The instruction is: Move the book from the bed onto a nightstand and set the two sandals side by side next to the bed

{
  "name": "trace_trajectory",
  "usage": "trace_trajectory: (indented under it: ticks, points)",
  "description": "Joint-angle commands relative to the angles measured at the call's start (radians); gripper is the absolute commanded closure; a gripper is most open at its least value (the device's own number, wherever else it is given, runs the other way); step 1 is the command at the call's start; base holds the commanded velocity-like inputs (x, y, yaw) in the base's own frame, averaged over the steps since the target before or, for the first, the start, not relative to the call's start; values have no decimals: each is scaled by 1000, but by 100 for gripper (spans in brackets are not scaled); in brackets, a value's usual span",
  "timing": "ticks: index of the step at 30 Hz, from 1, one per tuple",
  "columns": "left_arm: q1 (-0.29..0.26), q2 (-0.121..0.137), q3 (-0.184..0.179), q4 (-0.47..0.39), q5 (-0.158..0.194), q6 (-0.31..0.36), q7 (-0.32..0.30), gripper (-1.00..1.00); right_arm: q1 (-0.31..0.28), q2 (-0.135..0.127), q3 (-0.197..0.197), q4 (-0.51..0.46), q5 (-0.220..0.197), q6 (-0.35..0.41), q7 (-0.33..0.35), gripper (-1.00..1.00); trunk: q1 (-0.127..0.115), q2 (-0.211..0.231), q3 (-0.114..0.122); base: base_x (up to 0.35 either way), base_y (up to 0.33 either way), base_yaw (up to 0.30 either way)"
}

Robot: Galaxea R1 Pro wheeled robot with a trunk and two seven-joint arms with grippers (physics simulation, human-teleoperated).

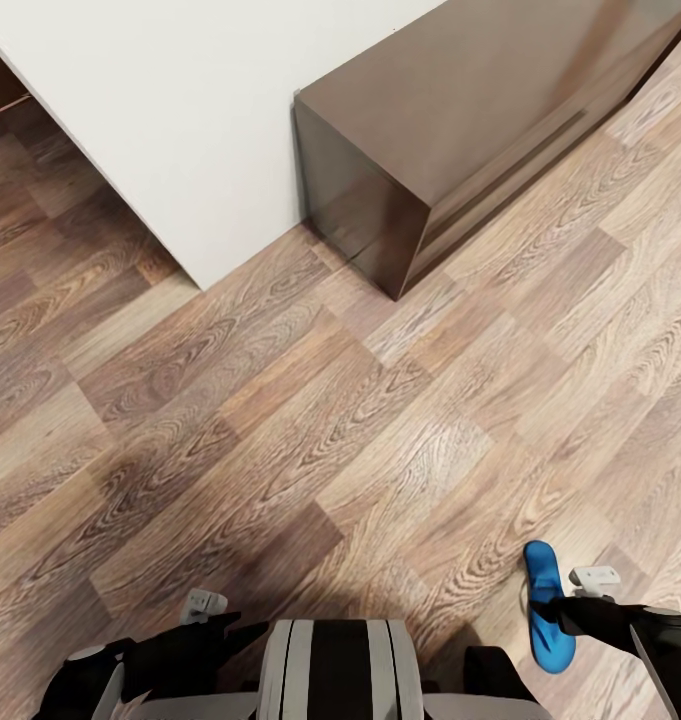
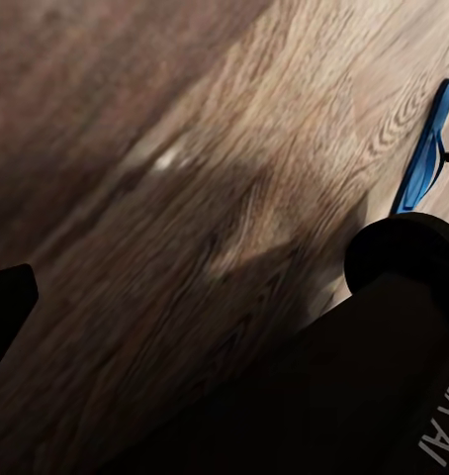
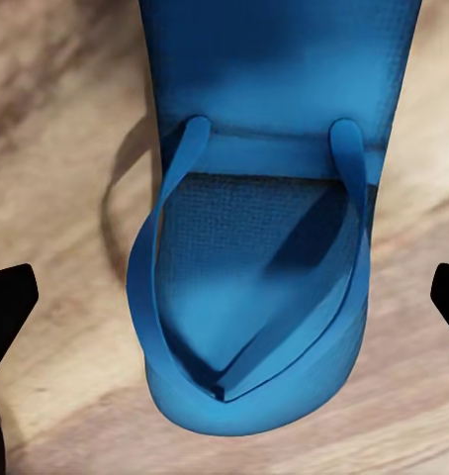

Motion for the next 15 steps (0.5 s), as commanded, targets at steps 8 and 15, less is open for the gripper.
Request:
trace_trajectory:
  ticks: [8,15]
  points:
    - [0,0,0,0,6,8,-1,-100,0,0,-3,-1,11,3,10,-100,3,-2,-32,0,0,0]
    - [0,0,0,0,6,8,-2,-100,-1,0,-3,-1,11,3,10,-100,7,-4,-48,0,0,0]
